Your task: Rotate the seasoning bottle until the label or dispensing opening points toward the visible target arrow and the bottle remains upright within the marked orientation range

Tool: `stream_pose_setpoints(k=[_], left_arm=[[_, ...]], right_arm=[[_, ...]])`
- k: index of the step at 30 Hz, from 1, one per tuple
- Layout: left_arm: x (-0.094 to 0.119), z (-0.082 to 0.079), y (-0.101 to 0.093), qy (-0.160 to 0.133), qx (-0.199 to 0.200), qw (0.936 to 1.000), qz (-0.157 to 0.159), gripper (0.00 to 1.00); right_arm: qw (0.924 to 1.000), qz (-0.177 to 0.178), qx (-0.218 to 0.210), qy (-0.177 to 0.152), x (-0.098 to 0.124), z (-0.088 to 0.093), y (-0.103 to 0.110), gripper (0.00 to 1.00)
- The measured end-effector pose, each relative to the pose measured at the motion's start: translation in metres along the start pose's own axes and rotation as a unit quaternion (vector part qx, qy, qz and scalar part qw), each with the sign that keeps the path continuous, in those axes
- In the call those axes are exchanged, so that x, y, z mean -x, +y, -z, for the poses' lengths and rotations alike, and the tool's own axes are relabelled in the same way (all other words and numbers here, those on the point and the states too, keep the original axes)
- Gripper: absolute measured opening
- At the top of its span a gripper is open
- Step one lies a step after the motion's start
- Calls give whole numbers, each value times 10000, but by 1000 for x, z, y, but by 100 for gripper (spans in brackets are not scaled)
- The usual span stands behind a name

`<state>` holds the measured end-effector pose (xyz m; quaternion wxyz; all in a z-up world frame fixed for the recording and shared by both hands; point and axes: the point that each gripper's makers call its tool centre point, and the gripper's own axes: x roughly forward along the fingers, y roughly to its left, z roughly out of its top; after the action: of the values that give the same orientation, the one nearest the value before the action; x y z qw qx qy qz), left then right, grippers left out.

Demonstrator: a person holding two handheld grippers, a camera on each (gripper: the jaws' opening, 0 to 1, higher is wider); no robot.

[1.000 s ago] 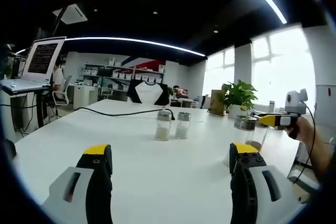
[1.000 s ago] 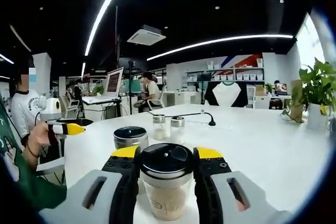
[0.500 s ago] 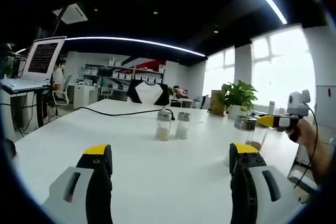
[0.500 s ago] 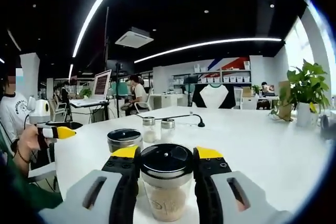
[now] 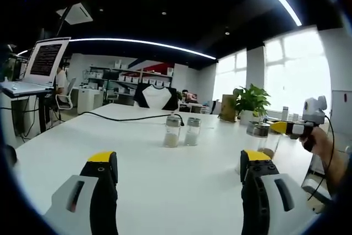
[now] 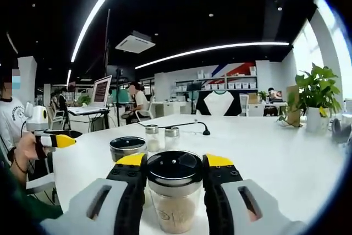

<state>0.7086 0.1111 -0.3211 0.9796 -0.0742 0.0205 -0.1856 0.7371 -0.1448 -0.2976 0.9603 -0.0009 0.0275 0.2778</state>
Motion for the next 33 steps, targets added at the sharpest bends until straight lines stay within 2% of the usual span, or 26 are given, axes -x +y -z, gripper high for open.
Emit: stream_pose_setpoints(k=[2,4,9,12,15,18,26,33], left_arm=[[0,-1,0,-10,0,10000,-2,98],[0,0,0,-3,-5,10000,-9,98],[0,1,-1,22,-2,10000,-2,98],[1,0,-2,12,-2,10000,14,98],[2,-1,-1,-11,0,10000,-7,97],[2,-2,0,-17,-12,10000,-23,97],[2,-2,1,-24,16,10000,-62,98],[-3,2,-4,10,15,10000,28,98]], right_arm=[[10000,16,55,25,0,1,1,39],[9992,81,362,121,0,3,1,39],[9997,51,169,166,-1,2,1,40],[9998,-46,-186,-96,3,-8,4,47],[9994,55,-115,-315,11,-21,7,48],[9994,190,8,-297,16,-25,6,48],[9990,377,145,-171,26,-20,5,48],[9988,418,-21,-236,39,-16,2,48]])
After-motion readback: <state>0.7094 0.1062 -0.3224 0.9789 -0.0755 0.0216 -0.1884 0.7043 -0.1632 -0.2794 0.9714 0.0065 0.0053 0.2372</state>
